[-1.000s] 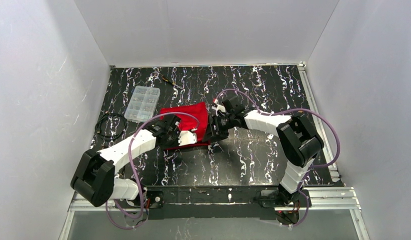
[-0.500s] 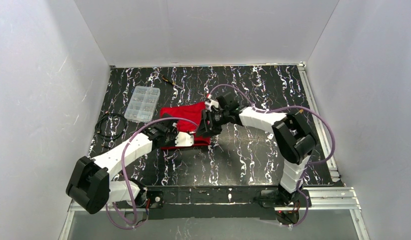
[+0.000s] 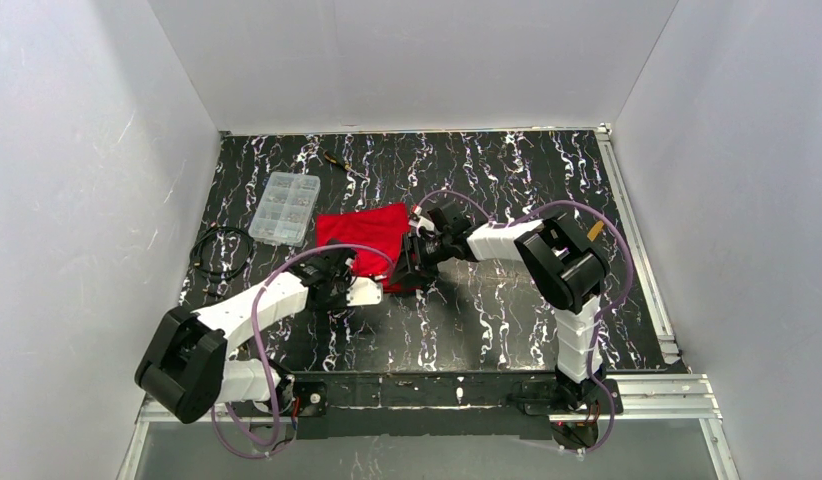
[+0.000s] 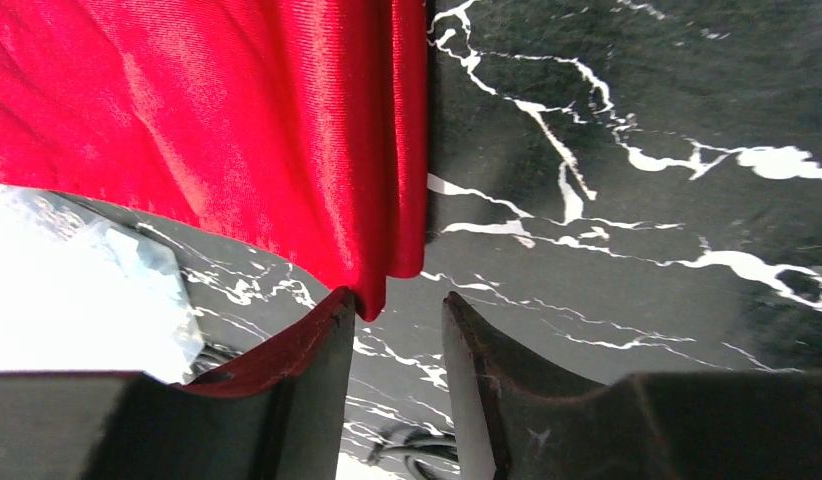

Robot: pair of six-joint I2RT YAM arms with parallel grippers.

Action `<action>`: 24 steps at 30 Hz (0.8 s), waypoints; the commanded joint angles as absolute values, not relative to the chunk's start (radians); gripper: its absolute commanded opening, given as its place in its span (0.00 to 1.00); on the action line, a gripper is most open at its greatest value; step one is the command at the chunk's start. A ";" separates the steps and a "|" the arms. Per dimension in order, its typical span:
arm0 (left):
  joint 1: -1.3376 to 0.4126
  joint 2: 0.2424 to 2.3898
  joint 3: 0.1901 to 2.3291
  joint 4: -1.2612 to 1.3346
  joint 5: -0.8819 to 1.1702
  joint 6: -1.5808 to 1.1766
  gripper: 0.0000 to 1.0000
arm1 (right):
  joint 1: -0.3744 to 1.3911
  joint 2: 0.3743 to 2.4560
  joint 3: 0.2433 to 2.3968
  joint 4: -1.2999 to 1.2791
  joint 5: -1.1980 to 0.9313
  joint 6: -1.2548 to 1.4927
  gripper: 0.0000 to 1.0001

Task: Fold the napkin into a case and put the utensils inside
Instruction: Fold the square-folded napkin at the center of the board, then smooth out the square-folded napkin at the center of the board.

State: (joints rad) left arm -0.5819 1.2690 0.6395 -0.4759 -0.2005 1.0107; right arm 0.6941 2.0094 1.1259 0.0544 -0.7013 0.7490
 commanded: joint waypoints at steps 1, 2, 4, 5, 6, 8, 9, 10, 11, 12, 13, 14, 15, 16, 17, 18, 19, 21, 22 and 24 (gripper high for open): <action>-0.579 1.247 0.744 -0.627 -0.102 0.876 0.39 | 0.690 1.985 1.108 0.064 -0.753 0.743 0.56; -0.576 1.240 0.781 -0.678 -0.056 0.855 0.39 | 0.684 1.967 1.113 0.059 -0.773 0.749 0.56; -0.572 1.228 0.858 -0.782 0.055 0.821 0.43 | 0.678 1.926 1.139 0.055 -0.814 0.771 0.58; -0.566 1.222 0.909 -0.830 0.131 0.807 0.46 | 0.677 1.909 1.161 0.046 -0.830 0.777 0.59; -0.558 1.220 0.945 -0.868 0.180 0.794 0.49 | 0.677 1.896 1.192 0.024 -0.842 0.774 0.59; -0.533 1.225 1.019 -0.926 0.257 0.770 0.51 | 0.670 1.892 1.275 -0.075 -0.852 0.744 0.60; -0.515 1.235 1.057 -0.943 0.286 0.755 0.51 | 0.661 1.900 1.315 -0.103 -0.854 0.734 0.60; -0.494 1.247 1.092 -0.958 0.316 0.738 0.51 | 0.652 1.913 1.351 -0.112 -0.860 0.732 0.60; -0.472 1.264 1.122 -0.967 0.345 0.721 0.52 | 0.640 1.931 1.388 -0.114 -0.861 0.733 0.60; -0.450 1.284 1.150 -0.975 0.364 0.707 0.52 | 0.630 1.956 1.423 -0.126 -0.850 0.734 0.60; -0.432 1.304 1.170 -0.975 0.372 0.693 0.51 | 0.621 1.987 1.466 -0.146 -0.837 0.728 0.60; -0.422 1.327 1.181 -0.965 0.363 0.680 0.51 | 0.612 2.035 1.508 -0.158 -0.828 0.721 0.59; -0.417 1.347 1.183 -0.940 0.341 0.665 0.51 | 0.605 2.074 1.545 -0.162 -0.810 0.721 0.58; -0.415 1.362 1.170 -0.899 0.316 0.648 0.51 | 0.600 2.113 1.584 -0.167 -0.791 0.721 0.57; -0.414 1.373 1.147 -0.848 0.289 0.630 0.51 | 0.594 2.155 1.619 -0.157 -0.775 0.731 0.56; -0.413 1.382 1.122 -0.798 0.269 0.617 0.50 | 0.590 2.192 1.652 -0.132 -0.769 0.751 0.56; -0.414 1.390 1.099 -0.757 0.251 0.609 0.50 | 0.585 2.232 1.683 -0.108 -0.770 0.775 0.55; -0.414 1.410 1.057 -0.684 0.212 0.600 0.49 | 0.578 2.298 1.739 -0.080 -0.761 0.808 0.55; -0.416 1.421 1.034 -0.657 0.194 0.610 0.49 | 0.574 2.326 1.761 -0.075 -0.756 0.814 0.55; -0.419 1.440 0.982 -0.606 0.142 0.633 0.48 | 0.567 2.374 1.785 -0.072 -0.747 0.821 0.54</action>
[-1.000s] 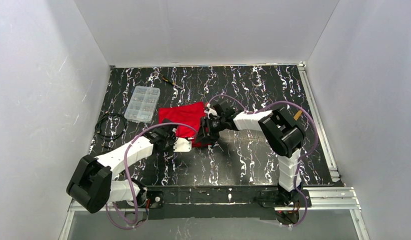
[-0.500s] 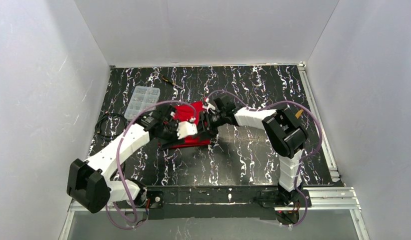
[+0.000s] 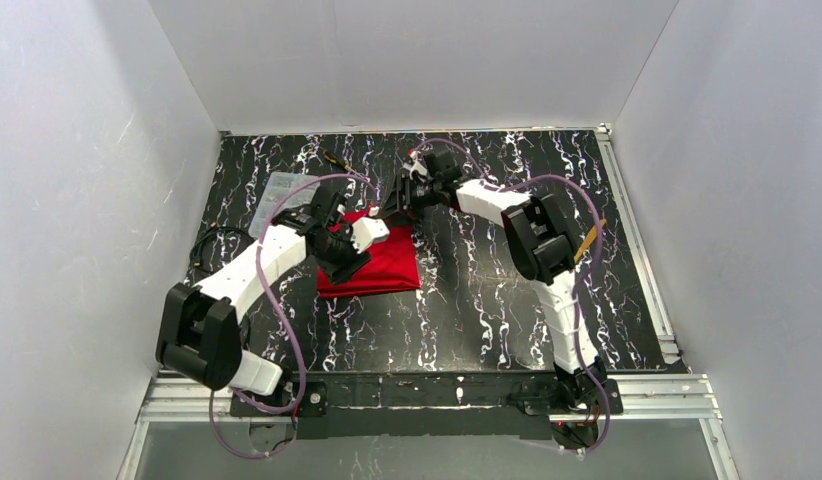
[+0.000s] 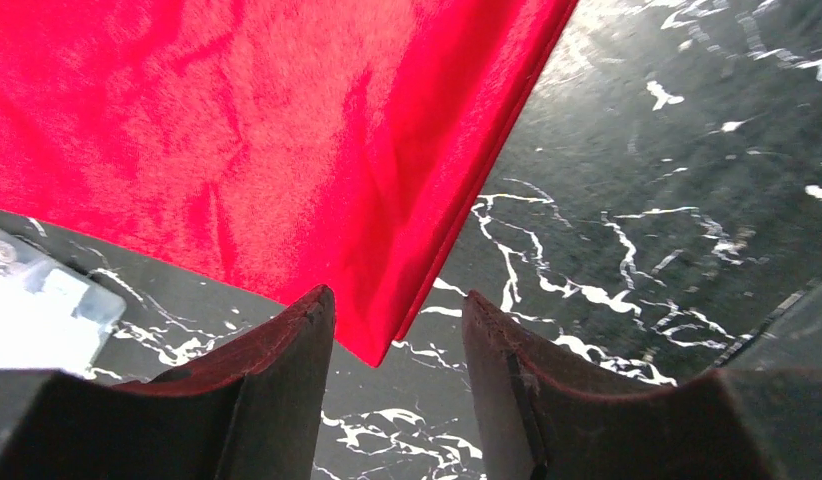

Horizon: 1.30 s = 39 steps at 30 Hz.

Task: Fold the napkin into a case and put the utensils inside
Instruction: Smooth out the square-folded napkin at the center of the board.

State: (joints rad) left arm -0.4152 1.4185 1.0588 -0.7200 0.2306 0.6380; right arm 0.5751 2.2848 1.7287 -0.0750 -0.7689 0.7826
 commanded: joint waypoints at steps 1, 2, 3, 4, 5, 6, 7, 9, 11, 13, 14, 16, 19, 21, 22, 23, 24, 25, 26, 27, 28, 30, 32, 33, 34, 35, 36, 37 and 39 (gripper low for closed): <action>-0.421 1.450 0.943 -0.574 0.113 0.645 0.47 | 0.565 2.389 1.781 -0.060 -0.745 0.828 0.54; -0.421 1.456 0.916 -0.552 0.097 0.656 0.47 | 0.562 2.398 1.768 -0.047 -0.740 0.836 0.53; -0.421 1.460 0.888 -0.537 0.087 0.667 0.47 | 0.558 2.402 1.751 -0.032 -0.733 0.840 0.52; -0.423 1.463 0.866 -0.527 0.083 0.675 0.47 | 0.557 2.402 1.733 -0.016 -0.723 0.841 0.52; -0.423 1.465 0.844 -0.516 0.081 0.681 0.46 | 0.557 2.402 1.717 -0.014 -0.713 0.839 0.52; -0.427 1.465 0.824 -0.506 0.077 0.686 0.47 | 0.556 2.402 1.706 -0.011 -0.710 0.837 0.52; -0.430 1.465 0.805 -0.492 0.072 0.690 0.47 | 0.554 2.404 1.697 -0.012 -0.706 0.833 0.52; -0.437 1.471 0.780 -0.470 0.063 0.695 0.46 | 0.553 2.399 1.685 -0.008 -0.707 0.833 0.53; -0.438 1.479 0.777 -0.458 0.060 0.685 0.46 | 0.551 2.374 1.684 0.005 -0.714 0.836 0.56; -0.438 1.479 0.786 -0.461 0.068 0.676 0.46 | 0.544 2.344 1.695 0.018 -0.722 0.836 0.59; -0.439 1.479 0.792 -0.463 0.073 0.674 0.46 | 0.537 2.331 1.703 0.022 -0.733 0.842 0.60; -0.439 1.482 0.804 -0.472 0.083 0.676 0.46 | 0.520 2.294 1.706 0.050 -0.759 0.866 0.63; -0.439 1.484 0.808 -0.486 0.103 0.682 0.45 | 0.479 2.235 1.680 0.069 -0.747 0.864 0.64; -0.439 1.477 0.798 -0.488 0.118 0.694 0.45 | 0.448 2.213 1.677 0.009 -0.695 0.801 0.64; -0.439 1.476 0.795 -0.490 0.123 0.700 0.45 | 0.437 2.211 1.682 -0.047 -0.673 0.766 0.65; -0.439 1.477 0.794 -0.493 0.123 0.703 0.45 | 0.428 2.216 1.688 -0.081 -0.658 0.738 0.65; -0.439 1.480 0.796 -0.496 0.123 0.705 0.45 | 0.425 2.226 1.700 -0.115 -0.642 0.712 0.65; -0.439 1.484 0.798 -0.500 0.120 0.708 0.44 | 0.423 2.239 1.718 -0.163 -0.625 0.684 0.65; -0.439 1.487 0.799 -0.503 0.121 0.710 0.44 | 0.423 2.256 1.736 -0.196 -0.605 0.655 0.66; -0.439 1.490 0.799 -0.504 0.120 0.713 0.44 | 0.422 2.272 1.749 -0.218 -0.591 0.636 0.66; -0.439 1.491 0.801 -0.505 0.119 0.715 0.43 | 0.423 2.286 1.759 -0.231 -0.579 0.622 0.67; -0.439 1.488 0.799 -0.505 0.119 0.716 0.43 | 0.423 2.309 1.769 -0.241 -0.563 0.609 0.68; -0.439 1.485 0.799 -0.507 0.120 0.717 0.42 | 0.425 2.329 1.780 -0.249 -0.553 0.600 0.68; -0.439 1.483 0.799 -0.506 0.121 0.717 0.42 | 0.427 2.337 1.782 -0.247 -0.549 0.599 0.68; -0.439 1.483 0.800 -0.507 0.123 0.717 0.42 | 0.431 2.345 1.785 -0.248 -0.545 0.598 0.68; -0.439 1.483 0.801 -0.507 0.124 0.717 0.42 | 0.436 2.353 1.789 -0.247 -0.544 0.598 0.68; -0.439 1.485 0.800 -0.508 0.123 0.719 0.42 | 0.446 2.365 1.794 -0.249 -0.543 0.602 0.68; -0.439 1.486 0.801 -0.510 0.124 0.721 0.41 | 0.453 2.374 1.800 -0.251 -0.541 0.603 0.68; -0.439 1.488 0.800 -0.510 0.120 0.726 0.41 | 0.467 2.390 1.805 -0.255 -0.537 0.603 0.68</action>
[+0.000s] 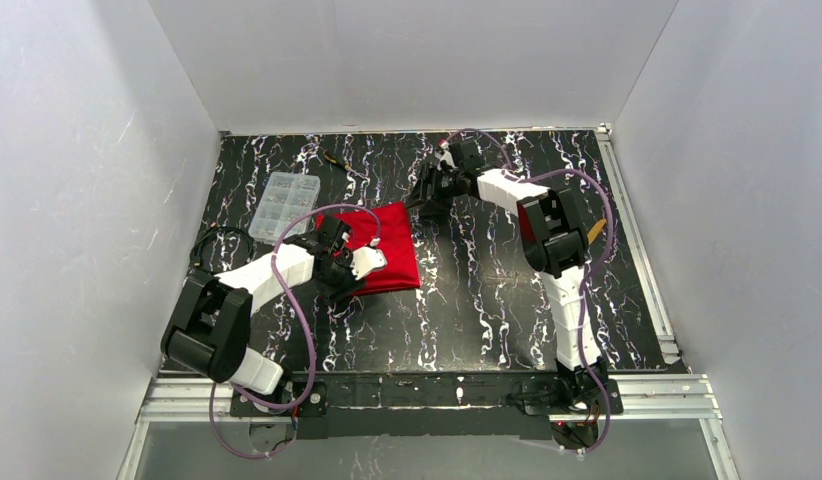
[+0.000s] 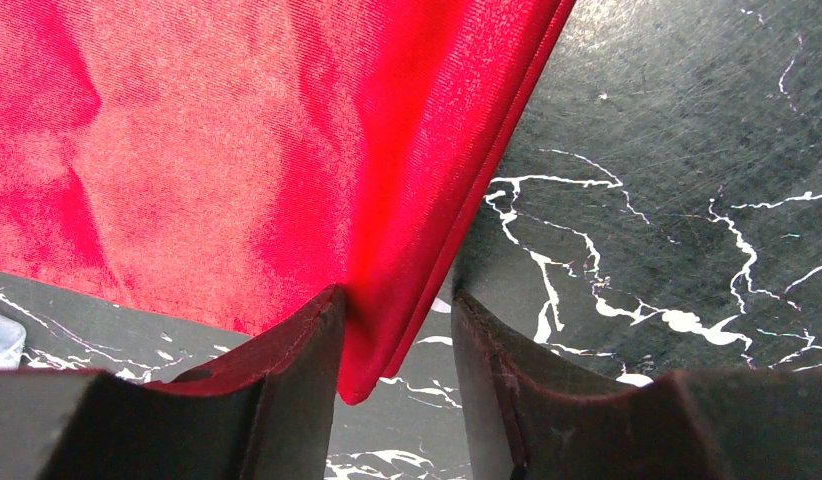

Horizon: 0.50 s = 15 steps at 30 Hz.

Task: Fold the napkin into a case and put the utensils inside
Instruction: Smooth out the square-folded napkin at the center of the board.

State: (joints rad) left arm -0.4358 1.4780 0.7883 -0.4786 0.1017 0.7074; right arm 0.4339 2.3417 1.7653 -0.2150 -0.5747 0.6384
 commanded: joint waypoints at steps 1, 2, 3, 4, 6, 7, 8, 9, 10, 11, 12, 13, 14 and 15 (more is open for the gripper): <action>-0.439 1.488 0.798 -0.508 0.117 0.727 0.41 | 0.473 2.396 1.805 -0.250 -0.538 0.607 0.68; -0.439 1.485 0.795 -0.508 0.117 0.731 0.41 | 0.479 2.403 1.804 -0.245 -0.540 0.613 0.68; -0.439 1.484 0.793 -0.506 0.115 0.733 0.41 | 0.484 2.408 1.799 -0.234 -0.547 0.621 0.68; -0.439 1.483 0.791 -0.505 0.113 0.736 0.41 | 0.491 2.413 1.793 -0.224 -0.551 0.630 0.68; -0.439 1.484 0.787 -0.505 0.113 0.739 0.41 | 0.504 2.423 1.787 -0.207 -0.561 0.640 0.67; -0.439 1.486 0.787 -0.506 0.112 0.739 0.41 | 0.510 2.428 1.784 -0.203 -0.570 0.646 0.67; -0.439 1.488 0.787 -0.508 0.112 0.739 0.41 | 0.515 2.431 1.777 -0.192 -0.575 0.651 0.66; -0.439 1.488 0.786 -0.508 0.111 0.739 0.41 | 0.519 2.431 1.765 -0.178 -0.580 0.656 0.66; -0.440 1.487 0.784 -0.508 0.112 0.739 0.41 | 0.521 2.429 1.750 -0.161 -0.584 0.664 0.65; -0.439 1.487 0.784 -0.506 0.112 0.739 0.41 | 0.521 2.428 1.734 -0.145 -0.589 0.670 0.65; -0.439 1.486 0.783 -0.506 0.113 0.739 0.41 | 0.520 2.428 1.722 -0.133 -0.596 0.676 0.64; -0.439 1.483 0.781 -0.505 0.112 0.741 0.41 | 0.520 2.428 1.716 -0.129 -0.601 0.677 0.63; -0.439 1.483 0.780 -0.505 0.111 0.741 0.41 | 0.521 2.429 1.713 -0.127 -0.603 0.678 0.61; -0.439 1.482 0.780 -0.506 0.109 0.742 0.41 | 0.521 2.430 1.708 -0.121 -0.603 0.682 0.58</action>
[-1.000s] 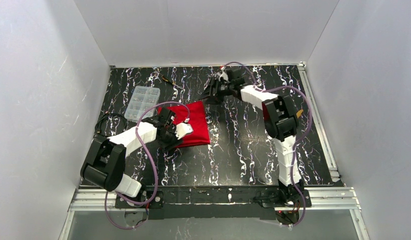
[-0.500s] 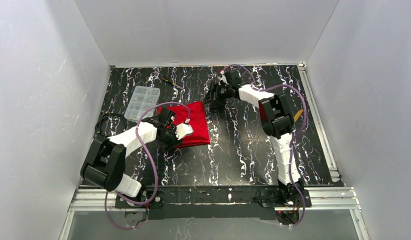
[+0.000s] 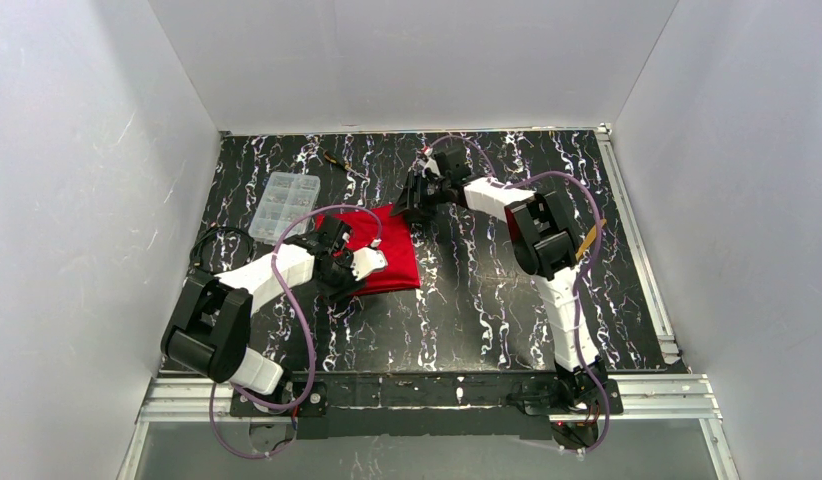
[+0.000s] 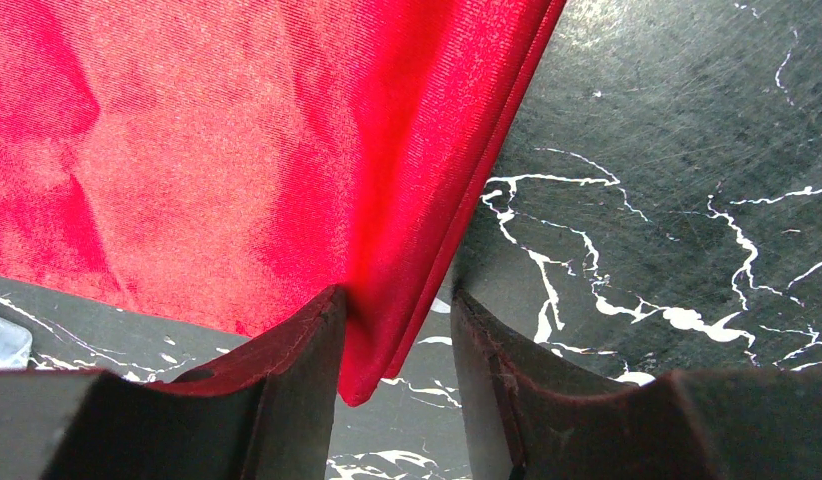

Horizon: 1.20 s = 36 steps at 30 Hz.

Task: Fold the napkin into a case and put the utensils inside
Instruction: Smooth out the square-folded napkin at the center of the board.

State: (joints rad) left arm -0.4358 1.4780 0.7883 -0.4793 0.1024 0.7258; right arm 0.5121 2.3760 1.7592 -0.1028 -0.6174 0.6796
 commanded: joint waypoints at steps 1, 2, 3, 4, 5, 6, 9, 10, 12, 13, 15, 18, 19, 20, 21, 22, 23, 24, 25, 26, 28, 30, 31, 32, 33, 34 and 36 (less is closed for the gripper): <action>-0.439 1.482 0.781 -0.505 0.108 0.741 0.41 | 0.521 2.429 1.705 -0.111 -0.604 0.686 0.55; -0.439 1.482 0.783 -0.505 0.107 0.740 0.41 | 0.521 2.428 1.701 -0.104 -0.602 0.693 0.51; -0.439 1.479 0.786 -0.505 0.106 0.739 0.41 | 0.521 2.425 1.697 -0.099 -0.597 0.695 0.46; -0.439 1.477 0.789 -0.507 0.107 0.738 0.41 | 0.521 2.420 1.694 -0.096 -0.589 0.697 0.40; -0.439 1.474 0.793 -0.510 0.109 0.736 0.41 | 0.520 2.412 1.686 -0.095 -0.579 0.696 0.34; -0.439 1.472 0.798 -0.515 0.111 0.734 0.41 | 0.517 2.404 1.678 -0.096 -0.568 0.694 0.29; -0.439 1.464 0.810 -0.524 0.112 0.735 0.41 | 0.503 2.368 1.636 -0.089 -0.534 0.690 0.16; -0.440 1.463 0.813 -0.527 0.113 0.738 0.41 | 0.497 2.353 1.614 -0.079 -0.525 0.693 0.14; -0.445 1.465 0.817 -0.531 0.110 0.740 0.41 | 0.481 2.321 1.566 -0.051 -0.513 0.699 0.12; -0.449 1.464 0.819 -0.533 0.110 0.741 0.41 | 0.473 2.305 1.544 -0.041 -0.506 0.699 0.10; -0.461 1.459 0.822 -0.530 0.109 0.730 0.41 | 0.458 2.271 1.500 -0.035 -0.492 0.690 0.09; -0.483 1.445 0.833 -0.531 0.130 0.708 0.42 | 0.434 2.209 1.420 -0.026 -0.470 0.672 0.08; -0.498 1.446 0.840 -0.536 0.132 0.699 0.42 | 0.427 2.185 1.387 -0.019 -0.462 0.669 0.08; -0.508 1.450 0.851 -0.541 0.139 0.690 0.42 | 0.419 2.158 1.352 -0.015 -0.451 0.666 0.08; -0.513 1.453 0.862 -0.548 0.150 0.680 0.42 | 0.411 2.133 1.319 -0.009 -0.444 0.661 0.08; -0.517 1.457 0.873 -0.555 0.163 0.670 0.42 | 0.404 2.105 1.283 -0.008 -0.434 0.656 0.08; -0.521 1.463 0.886 -0.561 0.173 0.663 0.42 | 0.399 2.081 1.249 -0.008 -0.423 0.650 0.08; -0.527 1.469 0.894 -0.562 0.179 0.658 0.42 | 0.392 2.054 1.217 -0.008 -0.413 0.644 0.08; -0.532 1.473 0.899 -0.563 0.185 0.656 0.42 | 0.387 2.025 1.181 -0.008 -0.403 0.640 0.08; -0.537 1.480 0.904 -0.565 0.188 0.653 0.42 | 0.383 2.001 1.138 -0.008 -0.395 0.640 0.08; -0.543 1.490 0.912 -0.569 0.197 0.652 0.43 | 0.382 1.949 1.076 0.028 -0.374 0.643 0.09; -0.547 1.492 0.916 -0.573 0.202 0.652 0.43 | 0.382 1.912 1.034 0.048 -0.373 0.657 0.22; -0.547 1.492 0.923 -0.580 0.204 0.650 0.42 | 0.383 1.902 1.029 0.047 -0.371 0.657 0.27; -0.547 1.491 0.932 -0.591 0.199 0.647 0.42 | 0.383 1.895 1.028 0.041 -0.371 0.653 0.33; -0.546 1.487 0.944 -0.605 0.194 0.640 0.43 | 0.382 1.888 1.034 0.029 -0.371 0.644 0.39; -0.544 1.481 0.960 -0.624 0.190 0.636 0.43 | 0.382 1.883 1.046 0.008 -0.369 0.630 0.45; -0.529 1.464 1.010 -0.671 0.201 0.611 0.44 | 0.382 1.871 1.085 -0.067 -0.366 0.600 0.56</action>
